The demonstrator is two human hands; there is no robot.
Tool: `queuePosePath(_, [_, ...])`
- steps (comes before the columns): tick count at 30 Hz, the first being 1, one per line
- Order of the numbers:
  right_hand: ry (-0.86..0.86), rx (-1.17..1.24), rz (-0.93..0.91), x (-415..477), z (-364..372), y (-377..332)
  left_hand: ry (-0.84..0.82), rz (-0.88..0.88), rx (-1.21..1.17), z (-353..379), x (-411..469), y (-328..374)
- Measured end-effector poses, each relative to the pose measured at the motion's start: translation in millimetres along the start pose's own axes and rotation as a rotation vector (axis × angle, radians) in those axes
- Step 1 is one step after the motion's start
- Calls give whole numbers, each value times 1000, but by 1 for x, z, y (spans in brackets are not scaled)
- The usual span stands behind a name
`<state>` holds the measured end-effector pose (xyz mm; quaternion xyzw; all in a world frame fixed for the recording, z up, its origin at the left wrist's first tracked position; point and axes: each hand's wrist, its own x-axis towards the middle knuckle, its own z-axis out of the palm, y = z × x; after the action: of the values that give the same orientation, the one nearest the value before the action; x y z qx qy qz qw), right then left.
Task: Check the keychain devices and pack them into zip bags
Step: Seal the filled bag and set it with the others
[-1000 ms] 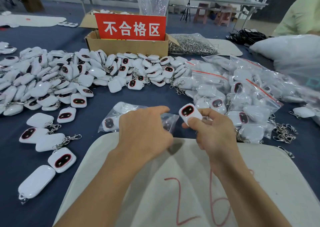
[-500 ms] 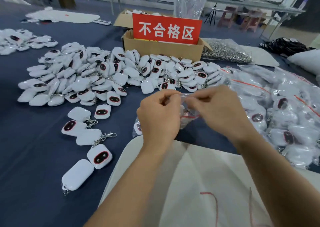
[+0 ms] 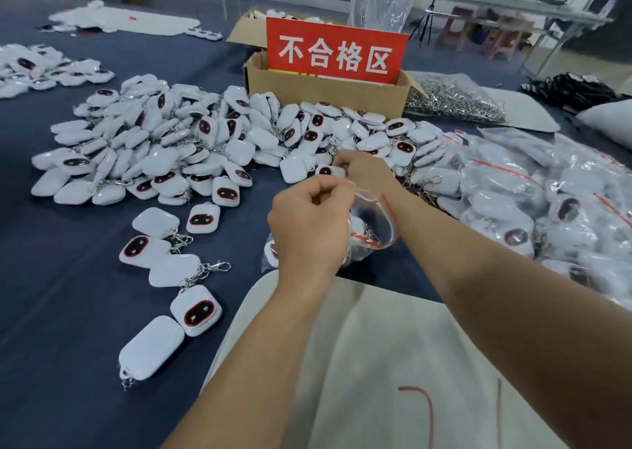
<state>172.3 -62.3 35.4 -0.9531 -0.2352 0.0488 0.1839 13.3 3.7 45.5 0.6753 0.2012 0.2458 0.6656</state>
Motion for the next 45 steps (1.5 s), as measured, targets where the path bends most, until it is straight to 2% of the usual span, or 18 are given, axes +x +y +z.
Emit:
queuePosePath(2, [113,79,35,-16,-2,8,6,15,26,0,0,-1])
queuePosePath(4, [272,291,128,-47,-9,21,8,62,95,2,-4,-1])
queuePosePath(5, [348,403,178,-68,-13,28,27,141,206,2,-8,-1])
queuePosePath(7, [448,562,253,-116,-25,40,94,478,482,3,-19,-1])
queuePosePath(9, [515,700,290,-163,-36,41,65,804,593,10,-35,-2])
queuePosePath(11, [525,1002,335,-200,-38,38,-54,935,584,23,-54,-3])
queuePosePath(13, [485,1240,352,-226,-32,35,-182,876,542,35,-72,-5])
queuePosePath(15, [418,1304,339,-243,-23,34,-326,656,495,40,-84,-6])
queuePosePath(18, [396,1299,357,-248,-17,35,-478,438,415,43,-86,-9])
queuePosePath(22, [423,1224,335,-247,-14,39,-566,302,339,43,-78,-7])
queuePosePath(25, [484,1078,348,-242,-11,44,-637,265,277,41,-75,-6])
queuePosePath(31, [518,956,374,-237,-9,45,-652,250,235,45,-74,-13])
queuePosePath(35, [438,1120,340,-238,-10,44,-572,177,204,48,-75,-14])
queuePosePath(38, [382,1187,301,-240,-11,43,-532,192,207,49,-74,-15])
queuePosePath(42, [414,1235,296,-241,-11,44,-578,166,125,47,-78,-10])
queuePosePath(45, [438,1264,296,-242,-12,44,-561,177,185,46,-83,-9])
